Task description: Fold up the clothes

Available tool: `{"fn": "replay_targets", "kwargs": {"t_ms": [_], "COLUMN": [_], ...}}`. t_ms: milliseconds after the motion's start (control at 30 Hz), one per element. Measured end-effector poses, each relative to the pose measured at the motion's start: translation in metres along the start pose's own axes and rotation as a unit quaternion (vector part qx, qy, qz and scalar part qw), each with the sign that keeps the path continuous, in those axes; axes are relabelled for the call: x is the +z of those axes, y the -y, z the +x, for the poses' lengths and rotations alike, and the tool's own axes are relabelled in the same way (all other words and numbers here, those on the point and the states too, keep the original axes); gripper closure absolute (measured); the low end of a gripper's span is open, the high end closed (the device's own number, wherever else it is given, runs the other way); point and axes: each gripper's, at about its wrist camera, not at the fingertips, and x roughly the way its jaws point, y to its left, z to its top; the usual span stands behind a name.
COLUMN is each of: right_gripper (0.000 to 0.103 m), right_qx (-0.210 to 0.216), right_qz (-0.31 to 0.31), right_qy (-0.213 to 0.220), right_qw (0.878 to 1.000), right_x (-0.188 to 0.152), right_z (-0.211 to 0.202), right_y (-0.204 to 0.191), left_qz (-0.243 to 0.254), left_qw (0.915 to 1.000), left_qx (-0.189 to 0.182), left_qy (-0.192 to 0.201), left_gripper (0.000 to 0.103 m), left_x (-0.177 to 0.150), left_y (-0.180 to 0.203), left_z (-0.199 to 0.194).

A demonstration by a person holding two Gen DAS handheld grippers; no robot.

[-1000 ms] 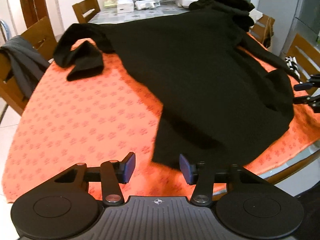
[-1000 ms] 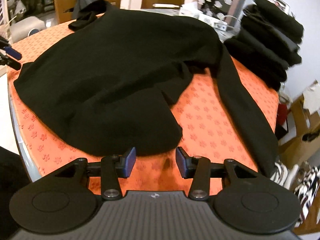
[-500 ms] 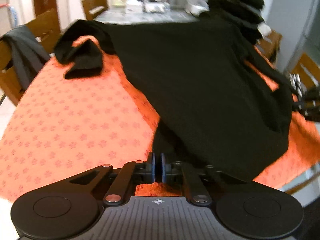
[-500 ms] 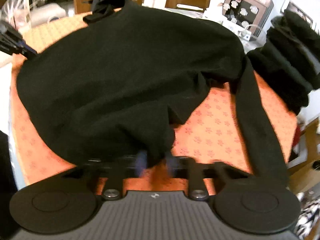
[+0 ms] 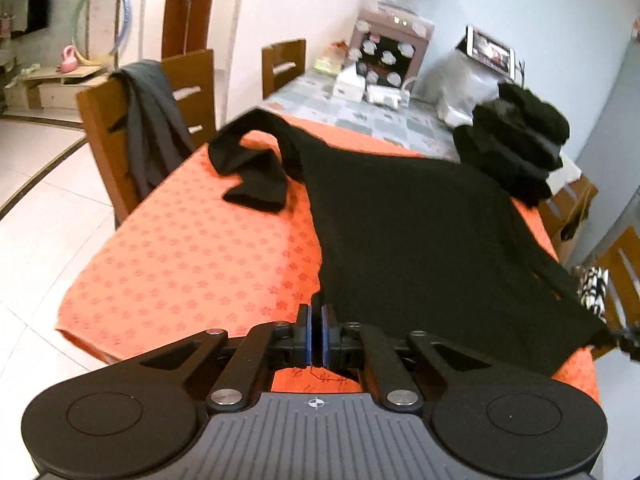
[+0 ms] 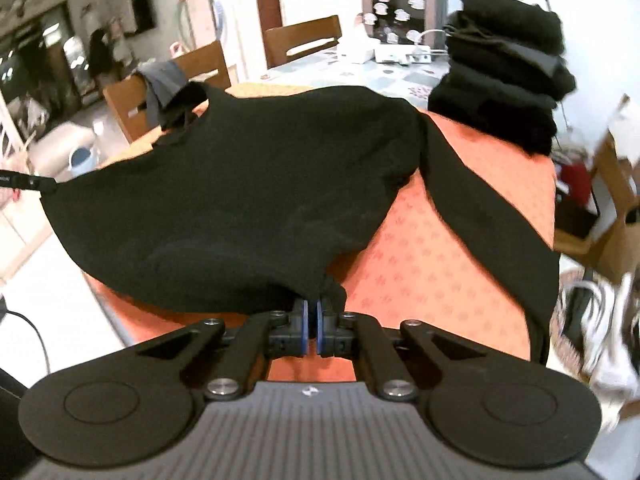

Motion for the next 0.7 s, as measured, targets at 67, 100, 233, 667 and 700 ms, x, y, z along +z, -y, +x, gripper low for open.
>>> {"fn": "replay_targets", "kwargs": {"t_ms": [67,100,233,667,700], "right_gripper": [0.098,0.098,0.098,0.098,0.098], "right_qx": [0.000,-0.002,-0.009,-0.048,-0.052], "right_qz": [0.008,0.010,0.026,0.088,0.092], "right_qy": [0.004,0.007,0.012,-0.041,-0.045], "right_qw": [1.000,1.000,1.000,0.994,0.993], "right_x": [-0.006,-0.010,-0.026,-0.119,-0.125], "right_z": [-0.015,-0.024,-0.055,-0.103,-0.102], "right_y": [-0.010,-0.017,-0.041,-0.118,-0.122], "left_qz": [-0.003,-0.002,0.011,0.033,0.035], "left_qw": [1.0000,1.0000,0.9998,0.9967,0.9962], "left_qx": [-0.005,-0.007,-0.017,-0.039,-0.039], "left_qy": [0.005,0.006,0.004,-0.063,-0.068], "left_gripper": [0.096,0.097,0.098,0.098,0.096], "left_x": [0.000,-0.001,-0.010,-0.076,-0.081], "left_y": [-0.004,-0.004,-0.016,-0.072,-0.076], "left_z": [-0.015,-0.020,-0.042,-0.065,-0.064]}}
